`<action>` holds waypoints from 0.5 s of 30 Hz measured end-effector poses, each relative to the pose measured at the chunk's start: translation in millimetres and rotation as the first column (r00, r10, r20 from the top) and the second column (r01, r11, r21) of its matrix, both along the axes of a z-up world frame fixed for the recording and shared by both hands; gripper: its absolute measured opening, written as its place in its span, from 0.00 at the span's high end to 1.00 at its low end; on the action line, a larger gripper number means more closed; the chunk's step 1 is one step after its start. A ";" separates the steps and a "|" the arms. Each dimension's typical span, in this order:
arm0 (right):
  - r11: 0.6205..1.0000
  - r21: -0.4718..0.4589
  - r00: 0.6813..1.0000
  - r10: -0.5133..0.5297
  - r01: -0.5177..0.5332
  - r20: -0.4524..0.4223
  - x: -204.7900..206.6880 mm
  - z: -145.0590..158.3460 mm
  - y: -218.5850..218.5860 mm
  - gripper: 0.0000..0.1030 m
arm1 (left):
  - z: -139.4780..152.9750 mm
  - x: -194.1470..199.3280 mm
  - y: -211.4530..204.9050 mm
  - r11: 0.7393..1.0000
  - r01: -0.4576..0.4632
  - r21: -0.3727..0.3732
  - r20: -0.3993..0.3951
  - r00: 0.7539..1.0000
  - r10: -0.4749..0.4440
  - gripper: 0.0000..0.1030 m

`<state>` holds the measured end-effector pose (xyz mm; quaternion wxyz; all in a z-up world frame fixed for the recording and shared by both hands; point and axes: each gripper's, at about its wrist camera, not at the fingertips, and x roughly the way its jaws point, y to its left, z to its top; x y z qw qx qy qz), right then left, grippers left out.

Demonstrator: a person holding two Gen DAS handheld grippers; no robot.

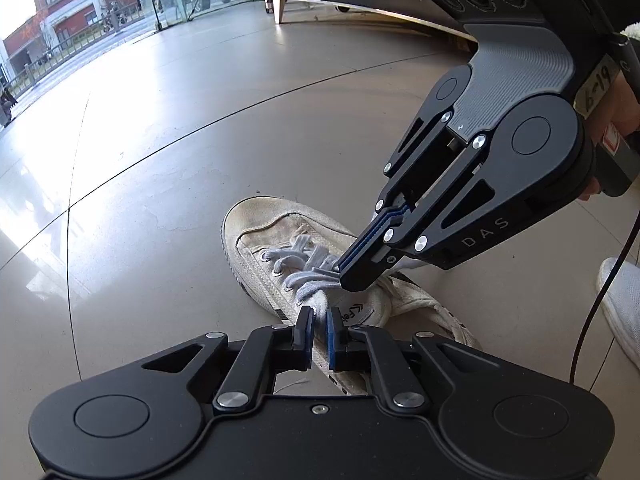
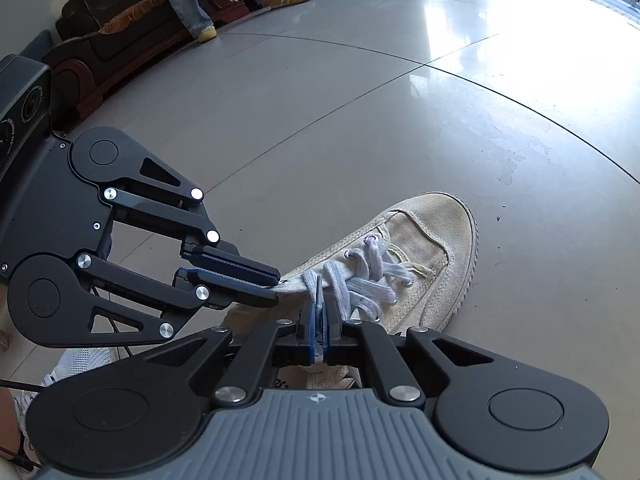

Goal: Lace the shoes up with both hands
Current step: 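Bring the right gripper to the eyelets while the left gripper holds the sneaker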

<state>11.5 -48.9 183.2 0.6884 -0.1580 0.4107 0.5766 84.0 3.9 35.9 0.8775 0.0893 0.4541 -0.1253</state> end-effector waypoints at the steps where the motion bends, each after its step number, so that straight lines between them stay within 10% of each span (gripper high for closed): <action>1: 1.000 0.003 1.000 0.010 -0.010 0.014 -3.0 0.8 -0.3 0.97 | 0.3 -1.4 5.6 0.999 -0.023 -0.032 -0.011 1.000 0.022 0.97; 9: 0.996 -0.038 0.994 0.086 -0.083 0.062 -21.1 -4.3 6.8 0.97 | -3.6 -6.4 51.1 0.916 -0.234 -0.325 -0.141 0.970 0.198 0.97; 15: 0.992 -0.059 0.987 0.119 -0.114 0.107 -22.2 -8.2 12.1 0.97 | -4.9 -7.3 59.6 0.897 -0.255 -0.361 -0.161 0.965 0.209 0.97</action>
